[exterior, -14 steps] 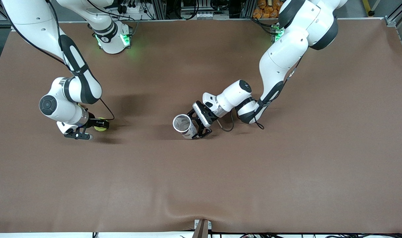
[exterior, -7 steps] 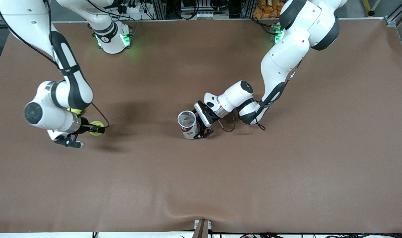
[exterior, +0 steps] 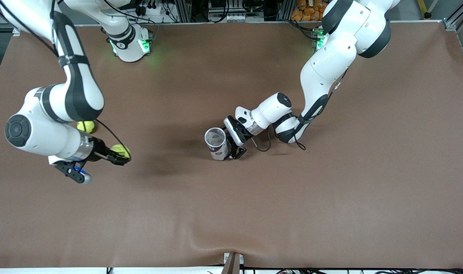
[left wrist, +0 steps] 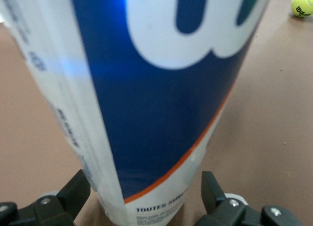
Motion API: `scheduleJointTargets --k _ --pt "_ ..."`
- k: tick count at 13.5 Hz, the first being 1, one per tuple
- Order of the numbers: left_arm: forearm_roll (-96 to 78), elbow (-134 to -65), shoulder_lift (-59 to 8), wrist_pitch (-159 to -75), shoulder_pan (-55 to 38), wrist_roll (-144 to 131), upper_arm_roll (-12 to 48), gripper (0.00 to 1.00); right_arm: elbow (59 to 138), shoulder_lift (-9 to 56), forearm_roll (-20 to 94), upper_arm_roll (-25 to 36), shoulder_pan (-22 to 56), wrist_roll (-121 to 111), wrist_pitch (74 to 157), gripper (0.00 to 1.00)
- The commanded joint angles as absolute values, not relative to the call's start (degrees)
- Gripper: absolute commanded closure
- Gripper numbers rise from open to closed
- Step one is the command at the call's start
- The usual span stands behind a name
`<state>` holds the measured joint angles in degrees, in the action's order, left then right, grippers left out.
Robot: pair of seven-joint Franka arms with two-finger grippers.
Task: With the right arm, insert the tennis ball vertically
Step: 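Carry the ball with the right gripper over the can opening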
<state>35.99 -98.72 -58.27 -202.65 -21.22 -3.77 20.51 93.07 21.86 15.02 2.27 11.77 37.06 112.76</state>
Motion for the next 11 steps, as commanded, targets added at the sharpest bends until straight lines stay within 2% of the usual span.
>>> scheduleJointTargets --k 1,7,11 --pt "38.66 -99.58 -57.66 -203.73 -20.22 -3.69 20.48 0.00 88.52 22.24 17.14 2.72 16.15 48.90 111.44 0.84" --pt "42.97 -98.88 -57.57 -203.73 -19.16 -3.69 20.57 0.00 77.80 28.20 16.79 2.72 27.76 74.15 112.24 0.84" --pt "43.15 -98.88 -57.57 -203.73 -19.16 -3.69 20.92 0.00 77.08 30.67 16.35 2.81 32.25 79.09 115.13 0.84"
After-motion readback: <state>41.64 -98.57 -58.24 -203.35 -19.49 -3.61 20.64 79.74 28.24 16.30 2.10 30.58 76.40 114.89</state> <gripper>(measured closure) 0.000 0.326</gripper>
